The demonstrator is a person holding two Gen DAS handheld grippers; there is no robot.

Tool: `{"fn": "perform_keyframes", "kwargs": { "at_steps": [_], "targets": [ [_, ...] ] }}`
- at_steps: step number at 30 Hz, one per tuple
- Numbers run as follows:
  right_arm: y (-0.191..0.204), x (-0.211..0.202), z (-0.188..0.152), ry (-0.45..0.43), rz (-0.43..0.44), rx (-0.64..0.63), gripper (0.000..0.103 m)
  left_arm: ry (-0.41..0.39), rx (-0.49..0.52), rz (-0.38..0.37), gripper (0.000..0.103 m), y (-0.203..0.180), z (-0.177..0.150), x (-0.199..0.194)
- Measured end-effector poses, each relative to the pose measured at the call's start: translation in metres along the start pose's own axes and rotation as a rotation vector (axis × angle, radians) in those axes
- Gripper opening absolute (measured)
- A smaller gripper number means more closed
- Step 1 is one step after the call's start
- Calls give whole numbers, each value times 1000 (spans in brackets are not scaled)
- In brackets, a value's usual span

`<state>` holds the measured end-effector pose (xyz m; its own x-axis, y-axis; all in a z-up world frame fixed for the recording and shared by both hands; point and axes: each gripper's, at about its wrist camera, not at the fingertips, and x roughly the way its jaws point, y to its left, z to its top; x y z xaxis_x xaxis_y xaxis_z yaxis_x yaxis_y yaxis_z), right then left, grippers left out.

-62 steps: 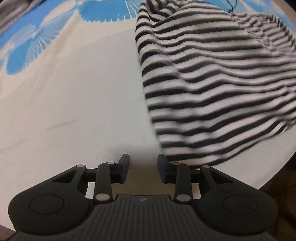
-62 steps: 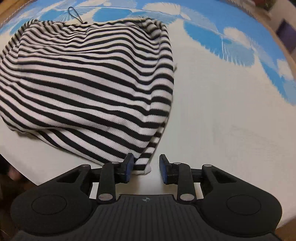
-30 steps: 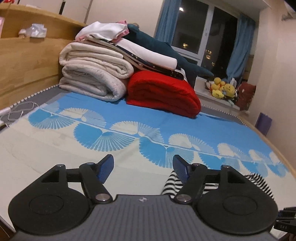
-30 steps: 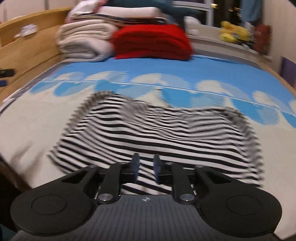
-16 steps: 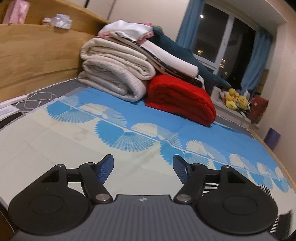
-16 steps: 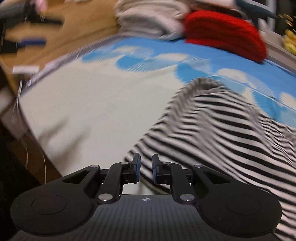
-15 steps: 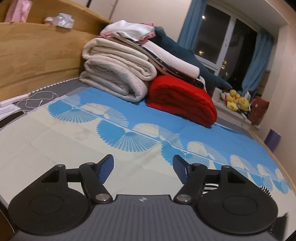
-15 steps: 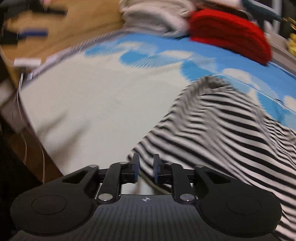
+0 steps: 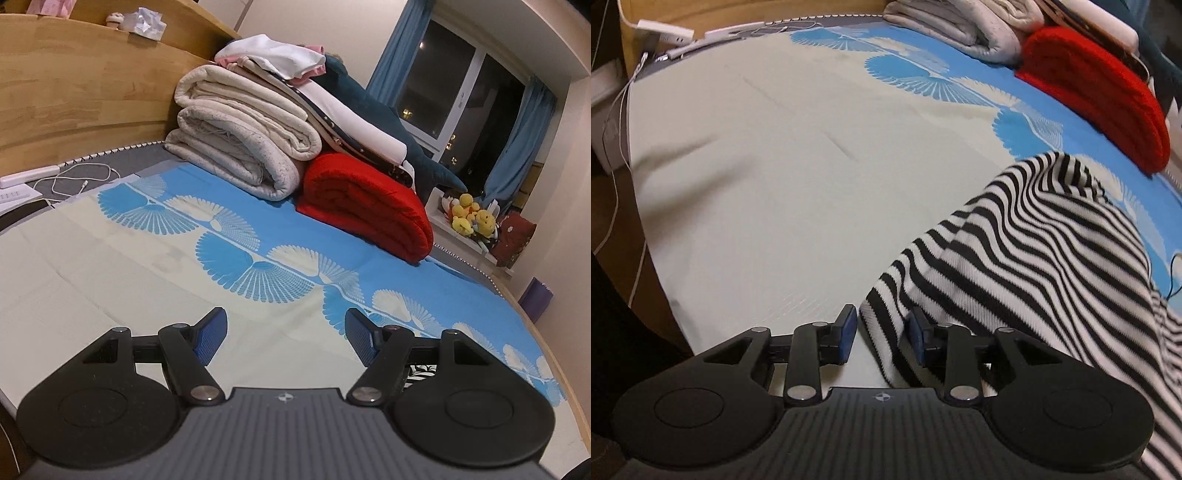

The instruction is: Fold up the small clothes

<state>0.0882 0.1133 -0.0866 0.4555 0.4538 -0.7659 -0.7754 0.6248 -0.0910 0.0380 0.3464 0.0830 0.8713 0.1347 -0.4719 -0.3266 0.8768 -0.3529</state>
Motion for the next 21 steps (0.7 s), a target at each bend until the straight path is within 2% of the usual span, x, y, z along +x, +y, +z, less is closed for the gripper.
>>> {"fn": "perform_keyframes", "kwargs": {
  "at_steps": [1, 2, 6, 12, 17, 21],
  "targets": [
    [1, 1, 1, -1, -12, -10, 17, 0, -1, 1, 75, 0, 0, 0],
    [2, 1, 1, -5, -19, -18, 13, -2, -1, 2, 75, 0, -1, -1],
    [6, -1, 3, -40, -32, -48, 6, -9, 9, 9, 75, 0, -2, -4],
    [30, -18, 21, -140, -60, -73, 5, -23, 0, 23, 75, 5, -2, -8],
    [52, -34, 38, -209, 37, -79, 5, -12, -5, 33, 75, 3, -2, -6],
    [62, -32, 39, -189, 73, -64, 5, -5, 17, 38, 75, -3, -4, -4]
  ]
}}
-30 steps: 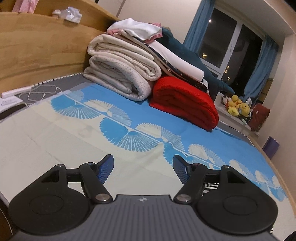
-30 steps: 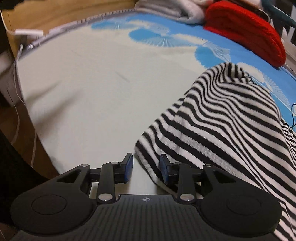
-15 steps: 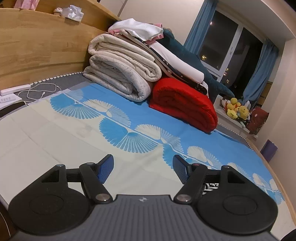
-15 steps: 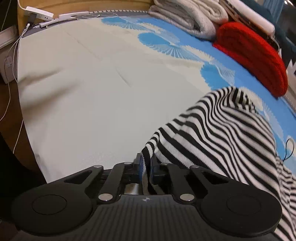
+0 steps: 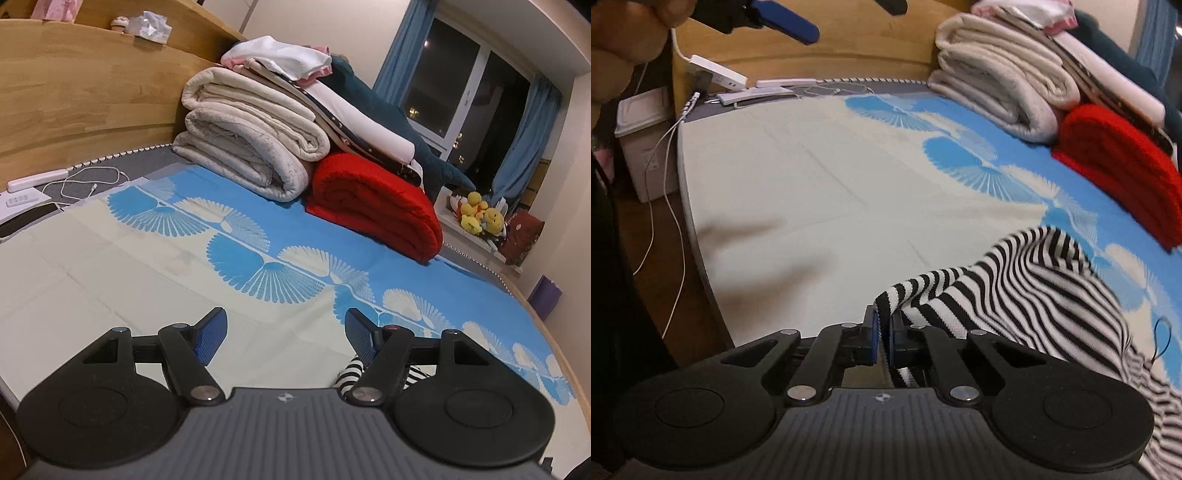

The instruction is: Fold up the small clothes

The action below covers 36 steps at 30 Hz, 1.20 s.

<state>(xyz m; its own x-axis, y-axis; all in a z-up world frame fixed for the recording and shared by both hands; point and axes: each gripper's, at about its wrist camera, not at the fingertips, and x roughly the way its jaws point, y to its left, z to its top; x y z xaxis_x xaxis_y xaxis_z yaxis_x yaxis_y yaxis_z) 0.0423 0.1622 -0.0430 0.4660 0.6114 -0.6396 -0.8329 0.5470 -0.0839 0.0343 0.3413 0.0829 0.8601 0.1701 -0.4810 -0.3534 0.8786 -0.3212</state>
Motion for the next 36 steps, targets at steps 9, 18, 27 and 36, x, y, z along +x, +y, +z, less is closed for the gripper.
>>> {"fn": "perform_keyframes", "kwargs": {
  "at_steps": [9, 18, 27, 36],
  "targets": [
    [-70, -58, 21, -113, -37, 319, 5, 19, -5, -5, 75, -15, -2, 11],
    [-228, -200, -87, -370, -273, 964, 5, 52, 35, -74, 75, -74, -9, 32],
    [-284, -238, -304, 25, -525, 1583, 8, 127, 160, -152, 75, -162, -34, 68],
    [-340, -283, -250, -171, -358, 1218, 19, 182, 349, -187, 75, -214, -69, 84]
  ]
}}
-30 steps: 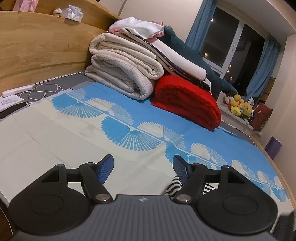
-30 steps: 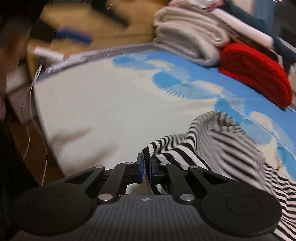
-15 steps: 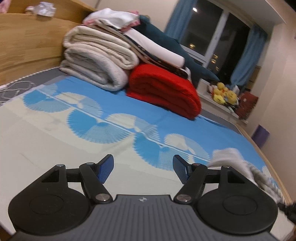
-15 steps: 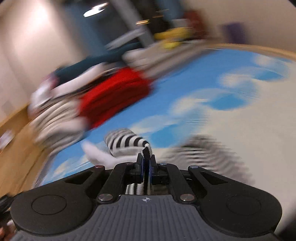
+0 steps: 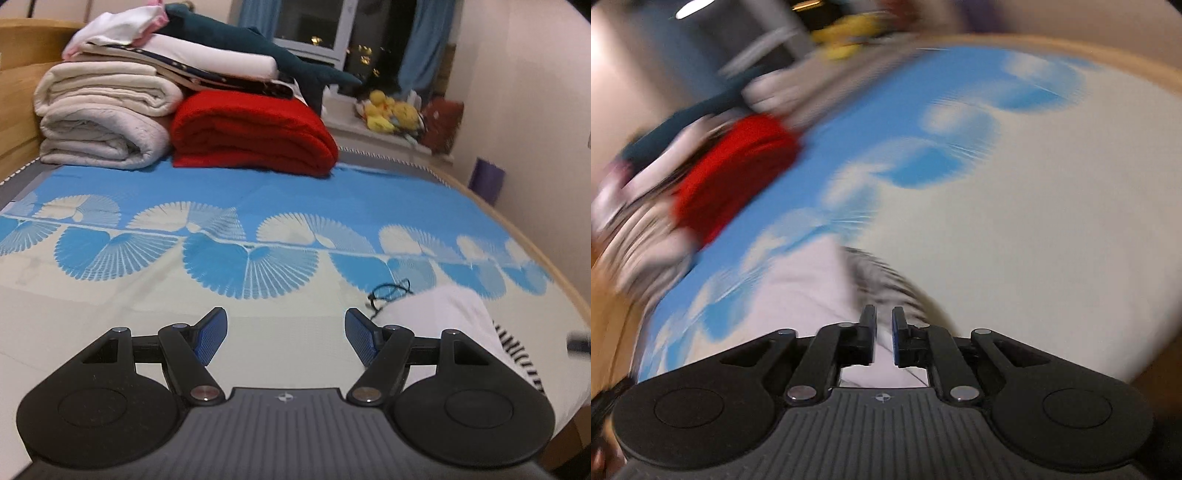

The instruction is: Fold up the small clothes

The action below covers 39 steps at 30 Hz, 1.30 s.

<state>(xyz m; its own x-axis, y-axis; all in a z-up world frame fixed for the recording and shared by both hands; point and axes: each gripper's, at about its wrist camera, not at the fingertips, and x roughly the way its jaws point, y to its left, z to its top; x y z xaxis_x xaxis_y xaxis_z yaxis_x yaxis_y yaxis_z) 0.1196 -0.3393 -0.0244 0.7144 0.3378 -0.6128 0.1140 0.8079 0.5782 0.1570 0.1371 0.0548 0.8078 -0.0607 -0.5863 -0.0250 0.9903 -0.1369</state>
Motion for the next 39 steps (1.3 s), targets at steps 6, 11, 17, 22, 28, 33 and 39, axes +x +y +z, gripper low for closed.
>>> {"fn": "perform_keyframes", "kwargs": {
  "at_steps": [6, 11, 17, 22, 28, 33, 39],
  "targets": [
    [21, 73, 29, 229, 124, -244, 51, 36, 24, 9, 75, -4, -6, 7],
    [14, 126, 20, 352, 134, -202, 51, 77, -10, 5, 76, -2, -12, 9],
    [26, 109, 12, 319, 235, -198, 10, 168, 50, -7, 76, -31, -34, 19],
    [-17, 57, 35, 243, 358, -42, 5, 236, -2, -122, 85, -85, -56, 29],
    [-64, 47, 30, 275, 258, 2, 5, 342, -55, -240, 86, -153, -91, 64],
    [-54, 97, 9, 384, 132, -127, 5, 481, -80, -123, 97, -146, -131, 99],
    [-39, 116, 6, 390, 75, -157, 5, 417, -10, -174, 91, -151, -110, 68]
  ]
}}
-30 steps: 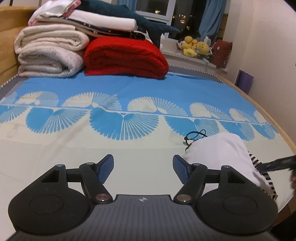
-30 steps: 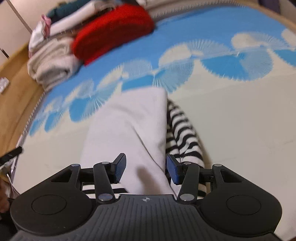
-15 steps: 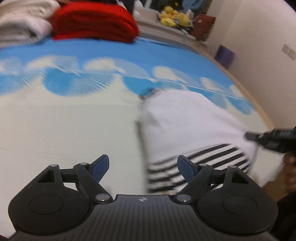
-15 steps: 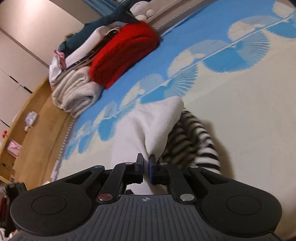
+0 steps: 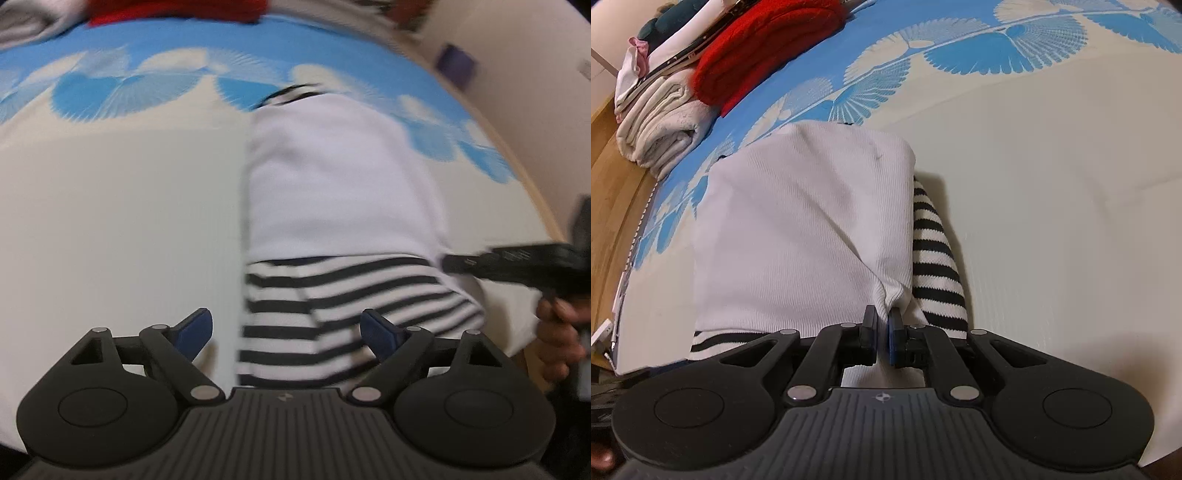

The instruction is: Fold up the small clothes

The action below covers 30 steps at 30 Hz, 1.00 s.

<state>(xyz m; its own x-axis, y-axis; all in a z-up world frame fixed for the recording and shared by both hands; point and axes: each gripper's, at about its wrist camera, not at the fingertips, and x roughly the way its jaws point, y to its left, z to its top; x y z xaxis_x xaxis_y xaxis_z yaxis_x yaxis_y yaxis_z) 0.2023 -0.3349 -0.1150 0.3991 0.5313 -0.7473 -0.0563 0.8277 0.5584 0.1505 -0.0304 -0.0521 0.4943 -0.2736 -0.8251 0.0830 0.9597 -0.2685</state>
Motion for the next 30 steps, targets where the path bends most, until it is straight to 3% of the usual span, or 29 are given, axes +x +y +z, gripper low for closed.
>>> {"fn": "perform_keyframes", "kwargs": {
  "at_steps": [1, 4, 8, 13, 14, 15, 16, 21, 22, 24, 27, 30],
  "targets": [
    [2, -2, -1, -2, -2, -14, 5, 5, 29, -9, 91, -2, -4, 2],
    [-1, -12, -3, -21, 47, 2, 15, 66, 114, 107, 89, 0, -18, 24],
    [-16, -37, -15, -40, 167, 42, 26, 38, 11, 37, 87, 19, -22, 17],
    [-17, -35, -39, 25, 128, -64, 29, -5, -49, 4, 87, 25, -22, 10],
    [-16, -36, -43, 19, 116, -93, 27, -19, -67, -7, 87, 26, -20, 7],
    [-15, -38, -44, 13, 121, -103, 10, -31, -77, -14, 87, 28, -20, 4],
    [-16, -43, -44, 8, 147, -102, 2, -43, -80, -18, 87, 26, -18, 1],
    [-26, -106, -40, -140, 304, -27, 2, -47, -82, -56, 87, 25, -17, -3],
    [-26, -108, -41, -128, 289, -37, 2, -38, -62, -37, 87, 23, -19, 1],
    [-29, -89, -45, -29, 178, -43, 1, 20, 18, 58, 90, 19, -26, 18],
    [-24, -43, -56, 140, 16, -82, 1, 36, 9, 64, 92, 20, -27, 22],
    [-12, -38, -51, 135, -30, -137, 2, 63, 68, 95, 89, 11, -18, 14]
  ]
}}
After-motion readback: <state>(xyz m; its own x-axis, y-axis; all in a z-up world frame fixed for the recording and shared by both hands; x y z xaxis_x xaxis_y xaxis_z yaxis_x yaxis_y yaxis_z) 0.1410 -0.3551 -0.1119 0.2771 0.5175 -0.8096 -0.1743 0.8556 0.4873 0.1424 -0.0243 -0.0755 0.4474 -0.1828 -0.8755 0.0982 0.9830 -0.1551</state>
